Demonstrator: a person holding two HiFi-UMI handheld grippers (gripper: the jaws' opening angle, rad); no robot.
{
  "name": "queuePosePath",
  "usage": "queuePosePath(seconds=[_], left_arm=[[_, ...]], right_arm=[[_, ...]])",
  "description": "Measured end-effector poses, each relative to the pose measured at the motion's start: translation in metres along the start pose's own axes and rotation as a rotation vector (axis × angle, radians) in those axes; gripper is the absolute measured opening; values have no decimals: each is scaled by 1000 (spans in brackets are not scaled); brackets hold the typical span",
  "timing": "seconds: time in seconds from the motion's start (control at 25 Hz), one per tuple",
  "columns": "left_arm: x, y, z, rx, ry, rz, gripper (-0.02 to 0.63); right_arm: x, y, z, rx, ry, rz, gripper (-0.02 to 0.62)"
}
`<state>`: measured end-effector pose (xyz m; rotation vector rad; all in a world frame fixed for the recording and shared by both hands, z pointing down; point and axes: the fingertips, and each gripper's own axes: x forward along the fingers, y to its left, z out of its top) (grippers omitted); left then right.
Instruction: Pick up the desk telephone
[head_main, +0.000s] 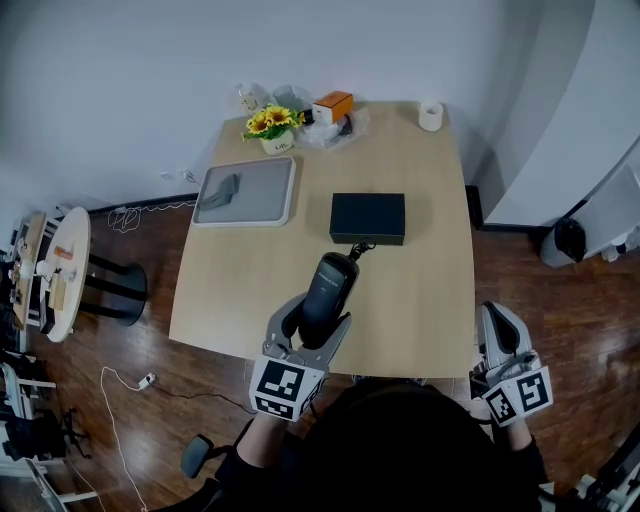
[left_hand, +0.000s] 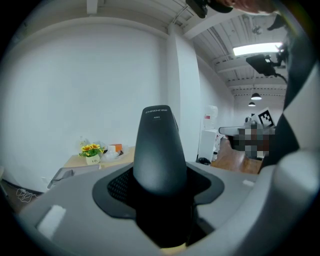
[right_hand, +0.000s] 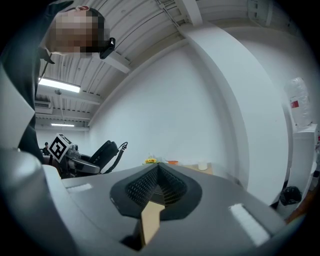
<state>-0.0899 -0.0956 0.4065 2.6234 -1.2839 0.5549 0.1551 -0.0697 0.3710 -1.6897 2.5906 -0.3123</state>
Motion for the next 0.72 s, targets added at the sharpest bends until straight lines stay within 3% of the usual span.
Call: queuePosePath(seconds=[0.72], left_arm=[[-5,7,0,-2,-6,12,262]], right_arm=[[2,6,-4,-4,10,7,0]])
